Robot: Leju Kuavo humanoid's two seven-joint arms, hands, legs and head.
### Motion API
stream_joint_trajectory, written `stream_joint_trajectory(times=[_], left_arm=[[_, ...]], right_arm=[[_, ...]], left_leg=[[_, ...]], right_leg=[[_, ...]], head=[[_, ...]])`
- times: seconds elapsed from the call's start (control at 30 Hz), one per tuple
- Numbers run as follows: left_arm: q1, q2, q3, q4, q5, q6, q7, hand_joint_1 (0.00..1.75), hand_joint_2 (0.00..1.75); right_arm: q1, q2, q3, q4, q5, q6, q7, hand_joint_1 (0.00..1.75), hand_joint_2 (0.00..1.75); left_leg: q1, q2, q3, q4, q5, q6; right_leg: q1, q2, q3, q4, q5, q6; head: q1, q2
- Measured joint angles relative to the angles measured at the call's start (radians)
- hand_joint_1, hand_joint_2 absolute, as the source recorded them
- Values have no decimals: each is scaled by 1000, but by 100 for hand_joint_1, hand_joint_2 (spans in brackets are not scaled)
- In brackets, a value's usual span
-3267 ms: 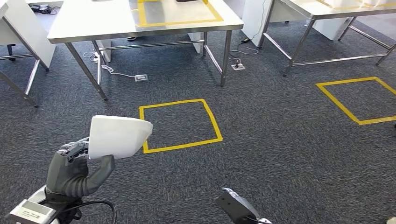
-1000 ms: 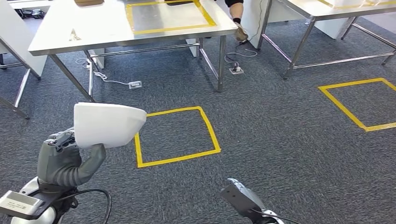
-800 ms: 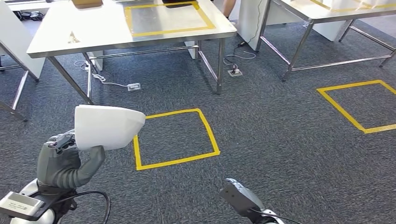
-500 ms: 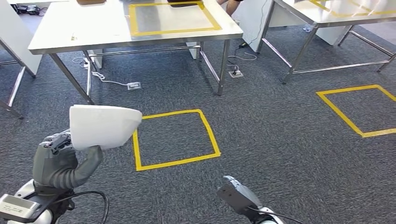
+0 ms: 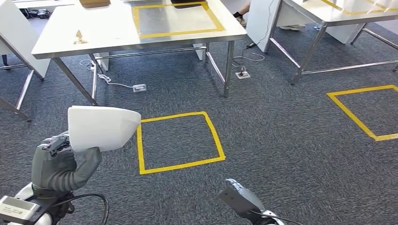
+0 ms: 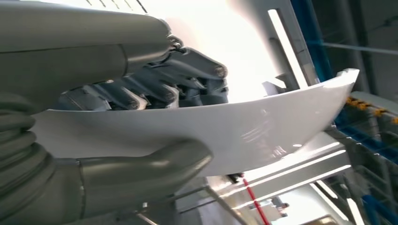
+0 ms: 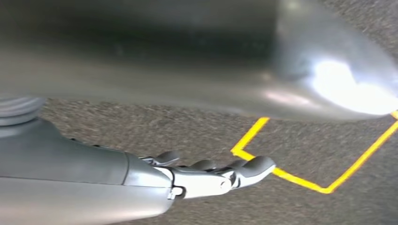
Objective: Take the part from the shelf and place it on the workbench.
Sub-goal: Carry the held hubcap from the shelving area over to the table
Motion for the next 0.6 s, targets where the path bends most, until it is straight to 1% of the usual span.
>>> stream_joint_trajectory(times=[0.03,0.07,0.1,0.13,0.17,0.2,0.23,0.27,0.3,0.37,0.4,0.43,0.47,0.5,0.53,0.57,0.6], left_arm=[[2,0,1,0,0,0,0,175,175],[5,0,1,0,0,0,0,175,175],[8,0,2,0,0,0,0,175,175],[11,-1,3,0,0,0,0,175,175],[12,-1,4,-1,-1,0,0,175,175],[12,-2,5,-1,-2,0,0,175,175],[12,-3,5,-2,-2,0,0,175,175],[11,-5,5,-4,-3,0,0,175,175],[11,-6,6,-5,-4,0,0,175,175],[12,-9,6,-7,-6,0,0,175,175],[12,-10,7,-8,-6,0,0,175,175],[11,-12,7,-10,-6,0,0,175,175],[11,-15,8,-12,-6,0,0,175,175],[10,-17,8,-13,-6,0,0,175,175],[10,-19,9,-14,-6,0,0,175,175],[10,-21,10,-13,-6,0,0,175,175],[11,-22,10,-13,-6,0,0,175,175]], right_arm=[[0,0,0,0,1,0,0,0,0],[1,0,0,0,1,-1,0,0,0],[1,0,0,0,1,-2,1,0,0],[1,0,0,0,1,-4,1,0,0],[1,0,0,0,1,-6,1,0,0],[1,0,0,0,1,-8,1,0,0],[1,0,0,0,1,-9,1,0,0],[1,0,0,0,2,-11,1,0,0],[1,0,0,0,2,-11,1,0,0],[1,0,0,0,3,-12,1,0,0],[0,-1,0,0,4,-12,1,0,0],[0,-1,0,0,4,-13,1,0,0],[-1,-2,0,0,4,-13,1,0,0],[0,-2,0,0,2,-13,2,0,0],[1,-3,0,0,0,-13,2,0,0],[3,-4,0,0,-3,-13,3,0,0],[4,-4,0,0,-6,-13,4,0,0]], left_leg=[[1,3,-39,71,-29,-3],[1,4,-76,133,-49,-5],[2,5,-101,167,-49,-6],[2,6,-107,163,-29,-6],[2,9,-92,119,8,-4],[2,17,-63,50,53,-2],[0,27,-33,-20,86,2],[-2,34,-10,-72,105,8],[-4,39,2,-99,111,14],[-6,32,4,-108,105,29],[-6,28,6,-111,105,36],[-4,24,9,-114,105,42],[-2,22,14,-117,104,49],[-1,20,17,-118,102,53],[-1,18,19,-118,99,57],[-1,15,20,-118,96,59],[-1,11,23,-117,93,59]], right_leg=[[0,-3,4,0,-4,-3],[0,-7,7,1,-8,-4],[0,-9,11,2,-13,-4],[0,-12,16,3,-18,-3],[0,-14,23,4,-24,-1],[0,-17,31,5,-30,1],[3,-19,38,7,-37,6],[5,-21,44,8,-44,11],[8,-24,47,8,-48,16],[9,-32,50,5,-53,27],[8,-33,52,6,-57,33],[7,-29,49,19,-66,39],[5,-24,34,53,-84,45],[4,-17,5,108,-110,48],[3,-12,-35,179,-138,51],[3,-11,-78,246,-159,53],[2,-10,-110,289,-162,53]], head=[[-1,0],[-1,0],[-1,0],[-1,0],[-1,0],[-1,0],[-1,0],[0,0],[0,0],[2,0],[2,0],[2,0],[3,0],[3,0],[3,0],[4,0],[4,0]])
